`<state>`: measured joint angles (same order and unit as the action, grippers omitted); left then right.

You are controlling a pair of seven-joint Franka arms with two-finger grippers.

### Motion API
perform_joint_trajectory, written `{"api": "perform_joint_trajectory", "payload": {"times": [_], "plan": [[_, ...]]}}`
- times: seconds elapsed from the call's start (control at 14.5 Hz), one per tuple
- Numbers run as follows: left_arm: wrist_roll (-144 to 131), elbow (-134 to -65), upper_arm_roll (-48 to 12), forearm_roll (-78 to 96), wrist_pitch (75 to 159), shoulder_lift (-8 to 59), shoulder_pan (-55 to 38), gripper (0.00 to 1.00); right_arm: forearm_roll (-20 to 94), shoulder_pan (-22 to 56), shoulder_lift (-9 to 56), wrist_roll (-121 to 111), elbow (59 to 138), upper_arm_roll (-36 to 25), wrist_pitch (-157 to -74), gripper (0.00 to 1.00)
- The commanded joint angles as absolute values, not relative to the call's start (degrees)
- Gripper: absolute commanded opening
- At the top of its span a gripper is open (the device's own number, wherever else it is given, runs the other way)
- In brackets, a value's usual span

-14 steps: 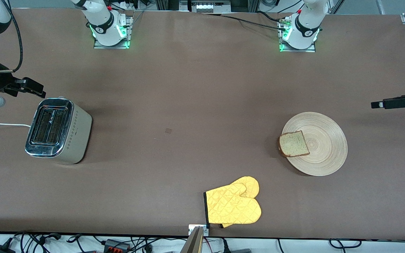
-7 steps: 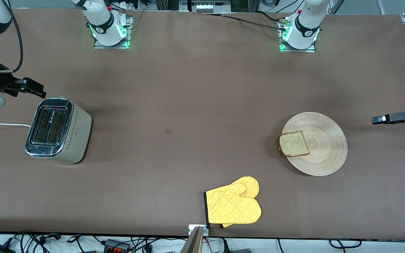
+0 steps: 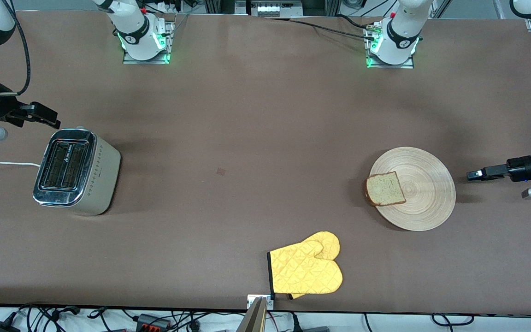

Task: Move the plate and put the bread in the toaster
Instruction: 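Lower the left gripper to the wooden plate rim and grasp it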

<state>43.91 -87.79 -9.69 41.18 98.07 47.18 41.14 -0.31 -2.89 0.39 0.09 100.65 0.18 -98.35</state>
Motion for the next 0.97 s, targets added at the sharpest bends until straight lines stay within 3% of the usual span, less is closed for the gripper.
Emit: {"api": "perform_joint_trajectory", "payload": {"times": [0.0, 0.62, 0.83, 0.9], "plan": [[45.7, -86.2, -10.1, 43.8, 99.0, 49.7, 41.3, 0.98, -0.1, -2.9, 0.8, 0.7, 99.9, 0.4, -98.0, 1.0], [53.1, -87.4, -10.7, 43.9, 99.8, 52.6, 41.0, 0.94, -0.1, -2.9, 1.3, 0.7, 99.9, 0.3, -98.0, 1.0], [53.1, -88.8, -10.8, 46.0, 99.5, 53.1, 40.7, 0.87, -0.1, -3.2, 1.1, 0.7, 99.9, 0.3, -97.8, 1.0], [53.2, -88.9, -11.0, 46.1, 99.5, 53.2, 40.6, 0.8, -0.1, -3.1, 0.9, 0.7, 99.9, 0.3, -97.7, 1.0]]}}
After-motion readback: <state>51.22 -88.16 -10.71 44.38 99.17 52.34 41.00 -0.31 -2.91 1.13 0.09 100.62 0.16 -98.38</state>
